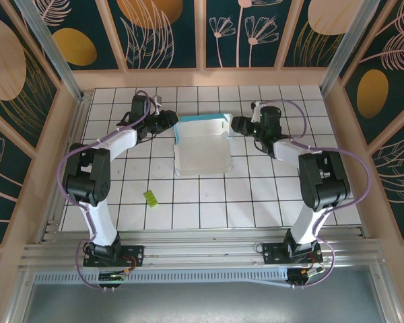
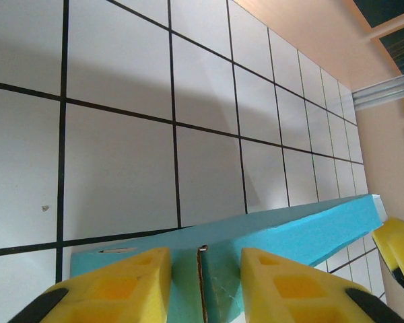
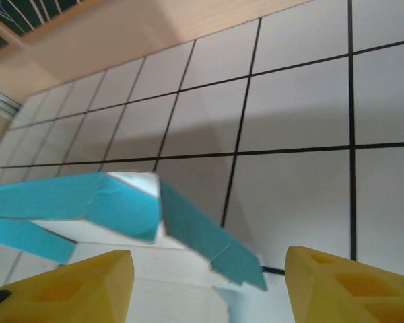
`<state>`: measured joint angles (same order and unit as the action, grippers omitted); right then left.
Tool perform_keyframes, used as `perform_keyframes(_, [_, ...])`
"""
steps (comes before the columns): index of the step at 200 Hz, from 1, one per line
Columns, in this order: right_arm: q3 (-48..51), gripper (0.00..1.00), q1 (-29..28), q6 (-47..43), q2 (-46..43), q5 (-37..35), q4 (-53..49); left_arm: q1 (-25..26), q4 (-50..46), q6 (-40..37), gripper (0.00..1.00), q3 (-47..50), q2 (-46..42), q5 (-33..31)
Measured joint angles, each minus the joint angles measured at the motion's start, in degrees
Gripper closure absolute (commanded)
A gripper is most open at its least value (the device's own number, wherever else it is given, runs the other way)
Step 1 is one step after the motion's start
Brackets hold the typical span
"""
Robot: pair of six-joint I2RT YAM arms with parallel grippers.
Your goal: Fold the paper box
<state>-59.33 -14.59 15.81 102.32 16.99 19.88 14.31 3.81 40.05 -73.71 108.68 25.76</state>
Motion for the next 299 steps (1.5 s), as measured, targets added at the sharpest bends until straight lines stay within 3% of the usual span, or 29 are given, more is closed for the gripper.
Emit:
perform_keyframes(72, [-4.22, 0.61, -1.36, -4.55, 6.97, -0.7, -2.45, 0.0, -0.02, 0.02, 0.68, 0.0, 0.0, 0.44])
perform_keyframes(114, [-6.45, 0.74, -3.56, -6.6, 8.44, -7.43, -4.28, 0.0, -0.02, 0.02, 0.68, 0.0, 0.0, 0.81])
perform_keyframes(140, [-7.74, 0.89, -4.63, -5.79, 8.44, -9.92, -5.77, 0.0, 0.02, 0.07, 0.68, 0.0, 0.02, 1.25])
perform_keyframes(236, [-11.32, 0.88, -7.45, 9.73, 8.44, -14.97, -13.57, 0.11, 1.09, 0.52, 0.68, -0.02, 0.7, 2.54])
perform_keyframes(299, [-13.4, 0.87, -7.76, 11.58, 8.44, -15.52, -17.4, 0.44, 1.09, 0.5, 0.68, -0.02, 0.7, 2.49])
